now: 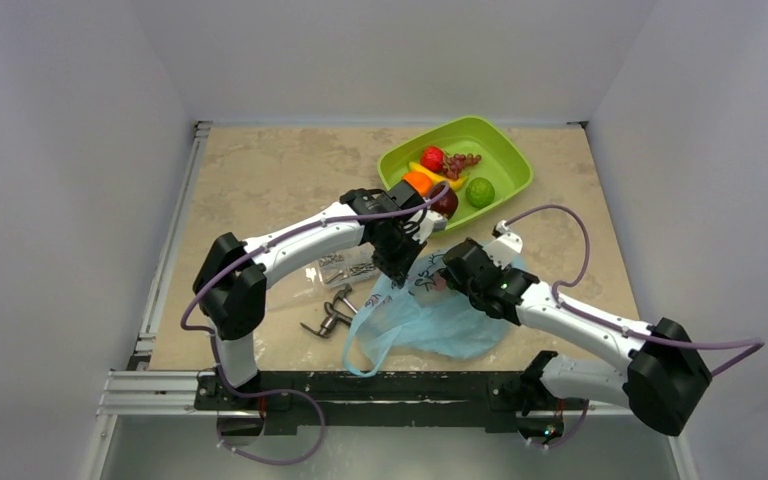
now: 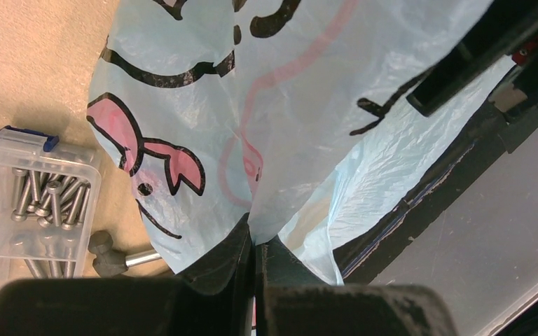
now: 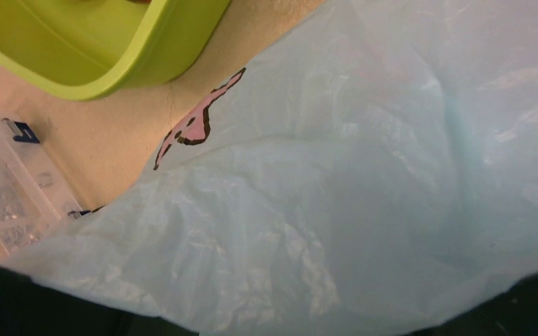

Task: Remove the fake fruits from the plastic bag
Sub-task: Take out the fake fruit from the plastic bag.

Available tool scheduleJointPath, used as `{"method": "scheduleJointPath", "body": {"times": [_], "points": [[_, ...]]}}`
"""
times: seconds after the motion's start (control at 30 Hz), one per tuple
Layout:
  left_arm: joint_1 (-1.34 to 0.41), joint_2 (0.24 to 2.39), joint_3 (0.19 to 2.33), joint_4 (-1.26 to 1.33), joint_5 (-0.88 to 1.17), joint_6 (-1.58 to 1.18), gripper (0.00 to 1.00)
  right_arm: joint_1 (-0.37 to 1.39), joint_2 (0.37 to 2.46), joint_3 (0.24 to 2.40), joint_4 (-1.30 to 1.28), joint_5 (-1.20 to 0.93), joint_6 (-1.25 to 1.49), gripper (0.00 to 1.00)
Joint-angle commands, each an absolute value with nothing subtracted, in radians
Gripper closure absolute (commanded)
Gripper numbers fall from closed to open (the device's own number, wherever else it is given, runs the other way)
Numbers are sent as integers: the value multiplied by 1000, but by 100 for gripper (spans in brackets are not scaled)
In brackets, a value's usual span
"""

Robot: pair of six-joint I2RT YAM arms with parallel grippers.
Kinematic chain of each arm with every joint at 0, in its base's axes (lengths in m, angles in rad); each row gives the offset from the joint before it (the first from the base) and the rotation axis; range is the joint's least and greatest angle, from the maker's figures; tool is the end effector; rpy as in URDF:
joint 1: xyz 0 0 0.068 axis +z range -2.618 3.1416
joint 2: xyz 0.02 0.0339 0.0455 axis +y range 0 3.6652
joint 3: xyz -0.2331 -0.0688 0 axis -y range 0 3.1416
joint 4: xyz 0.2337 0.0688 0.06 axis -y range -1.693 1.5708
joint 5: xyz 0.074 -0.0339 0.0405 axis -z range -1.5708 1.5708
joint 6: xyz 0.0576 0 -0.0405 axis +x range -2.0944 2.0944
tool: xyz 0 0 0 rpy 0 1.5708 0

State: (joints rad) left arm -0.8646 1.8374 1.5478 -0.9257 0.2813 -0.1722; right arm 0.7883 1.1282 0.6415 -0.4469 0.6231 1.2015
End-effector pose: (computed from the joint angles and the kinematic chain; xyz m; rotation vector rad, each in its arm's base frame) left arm 0.2263 -0.2900 0.2079 1.0565 2.7108 -0.6166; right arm 0.1836 0.1370 0.1708 0.7047 2.1817 0.2309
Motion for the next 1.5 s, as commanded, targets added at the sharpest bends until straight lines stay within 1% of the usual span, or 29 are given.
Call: {"method": "scheduleJointPath", "body": {"times": [0.0, 0.17, 0.27, 0.37, 0.43, 0.63, 0.77, 0.87, 0.97, 1.07, 1.23, 1.33, 1.47], "points": [[-865, 1803, 1580, -911, 299, -175, 100, 765, 1157, 651, -337, 681, 1237, 41], [-871, 1807, 1580, -911, 299, -175, 100, 762, 1225, 675, -337, 702, 1262, 39], [-871, 1806, 1580, -911, 299, -175, 100, 762, 1267, 680, -348, 718, 1279, 34], [-871, 1805, 1580, -911, 296, -174, 100, 760, 1297, 676, -342, 738, 1278, 25], [-872, 1805, 1580, -913, 294, -173, 100, 758, 1310, 667, -316, 744, 1261, 22], [-877, 1807, 1578, -912, 292, -173, 100, 753, 1353, 658, -274, 786, 1255, 22], [-882, 1802, 1578, -912, 277, -169, 100, 752, 1416, 689, -312, 821, 1270, 24], [-883, 1802, 1578, -913, 275, -169, 100, 752, 1458, 705, -342, 823, 1283, 29], [-884, 1804, 1578, -913, 276, -167, 100, 755, 1462, 715, -370, 823, 1272, 40], [-884, 1804, 1579, -914, 275, -167, 100, 755, 1432, 722, -411, 823, 1253, 43], [-884, 1802, 1580, -916, 275, -167, 100, 754, 1329, 714, -437, 756, 1142, 60], [-884, 1801, 1579, -916, 274, -167, 100, 755, 1238, 706, -457, 704, 1068, 68], [-884, 1802, 1579, -915, 271, -166, 100, 754, 1120, 707, -505, 575, 1003, 78]]}}
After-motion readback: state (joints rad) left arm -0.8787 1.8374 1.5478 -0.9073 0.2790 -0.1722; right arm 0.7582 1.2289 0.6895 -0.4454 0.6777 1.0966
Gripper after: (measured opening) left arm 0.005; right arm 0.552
